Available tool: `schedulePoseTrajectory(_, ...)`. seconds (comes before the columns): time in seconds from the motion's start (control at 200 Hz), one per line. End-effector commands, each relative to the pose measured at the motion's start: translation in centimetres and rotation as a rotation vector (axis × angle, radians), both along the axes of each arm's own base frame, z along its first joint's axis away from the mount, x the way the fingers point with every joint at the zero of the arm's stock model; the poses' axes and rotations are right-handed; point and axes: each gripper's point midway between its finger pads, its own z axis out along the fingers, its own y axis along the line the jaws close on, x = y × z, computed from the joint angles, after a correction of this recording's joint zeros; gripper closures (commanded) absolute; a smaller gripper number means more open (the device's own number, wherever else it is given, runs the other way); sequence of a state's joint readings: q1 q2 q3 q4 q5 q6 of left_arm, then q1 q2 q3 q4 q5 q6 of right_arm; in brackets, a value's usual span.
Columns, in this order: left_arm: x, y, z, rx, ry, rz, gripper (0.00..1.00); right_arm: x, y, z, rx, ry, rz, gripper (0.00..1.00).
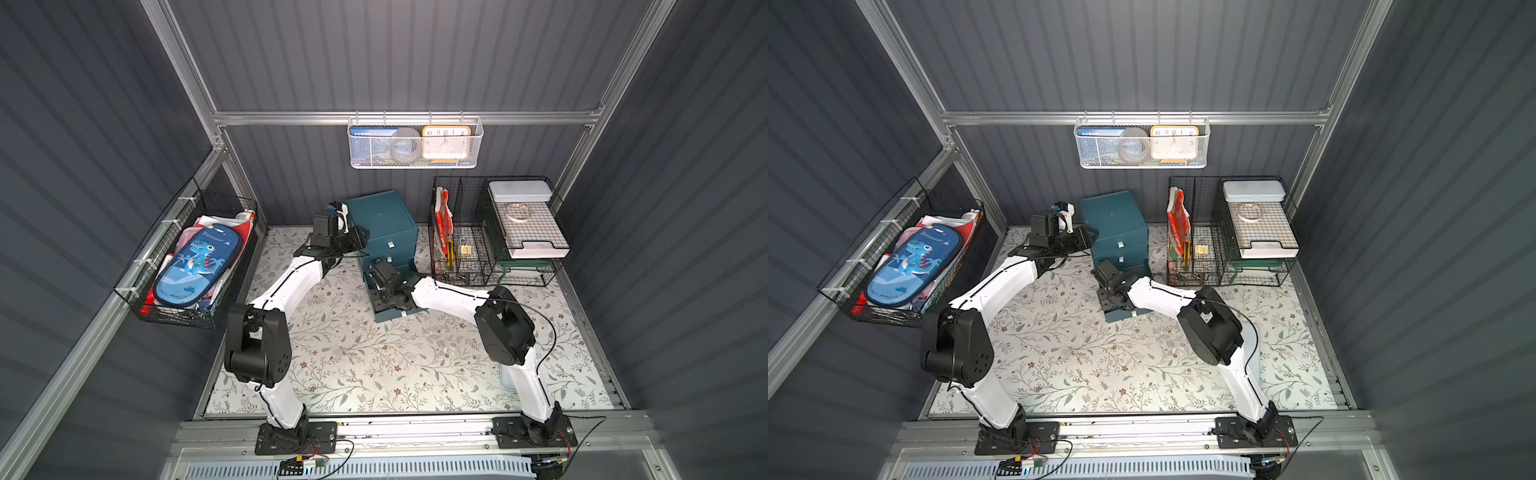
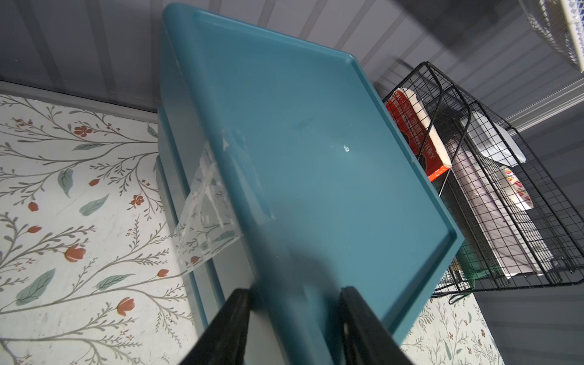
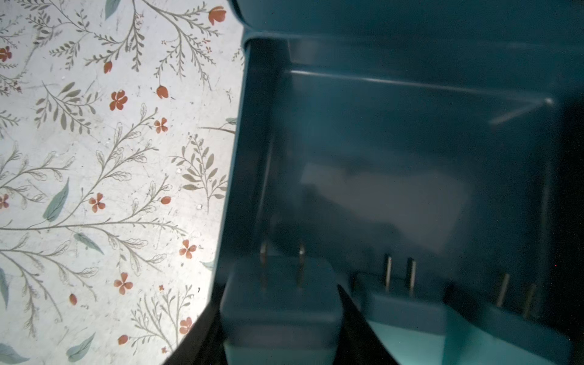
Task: Place the plugs into the drawer by color
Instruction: Place the plug in the drawer.
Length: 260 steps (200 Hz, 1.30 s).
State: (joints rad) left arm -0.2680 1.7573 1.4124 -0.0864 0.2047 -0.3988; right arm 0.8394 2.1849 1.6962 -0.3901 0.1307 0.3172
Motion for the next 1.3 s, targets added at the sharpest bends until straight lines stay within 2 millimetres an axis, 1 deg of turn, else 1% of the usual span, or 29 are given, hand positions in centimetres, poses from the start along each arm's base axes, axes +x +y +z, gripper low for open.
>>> schedulePoseTrajectory(0.0,-4.0,-1.4,-7.5,0.071,0.251,-0.096,0.50,0.1,0.1,-0.9,0.002,0.026,0.007,0.61)
schedulePoseTrajectory(0.265,-3.9,-1.5,-7.5,0.072,0.251,-0.098,0.50,0.1,-0.1,-1.4,-0.011,0.037,0.015,0.57)
schedulePoseTrajectory(0.55,-3.9,-1.4,-7.4,0.073,0.250,-0.096,0.50,0.4,-0.1,-2.1,-0.021,0.046,0.012,0.56)
schedulePoseTrajectory(0.74,-3.9,-1.4,-7.8,0.077,0.259,-0.099,0.50,0.6,-0.3,-1.8,-0.020,0.040,0.010,0.52)
schedulePoseTrajectory(0.881,-3.8,-1.4,-7.9,0.081,0.261,-0.097,0.50,0.9,-0.3,-1.3,-0.022,0.031,0.014,0.48)
schedulePoseTrajectory(1.006,-3.8,-1.3,-7.7,0.085,0.256,-0.091,0.50,1.3,-0.3,0.1,-0.016,0.005,0.018,0.42)
schedulePoseTrajectory(1.106,-3.8,-1.2,-7.5,0.088,0.253,-0.092,0.50,1.5,-0.4,1.5,-0.004,-0.020,0.013,0.42)
schedulePoseTrajectory(1.196,-3.8,-1.2,-7.5,0.089,0.252,-0.090,0.50,1.2,-0.6,3.5,0.021,-0.032,0.013,0.45)
schedulePoseTrajectory(1.296,-3.8,-1.2,-7.7,0.090,0.255,-0.090,0.50,0.2,-1.3,6.5,0.084,-0.067,0.002,0.49)
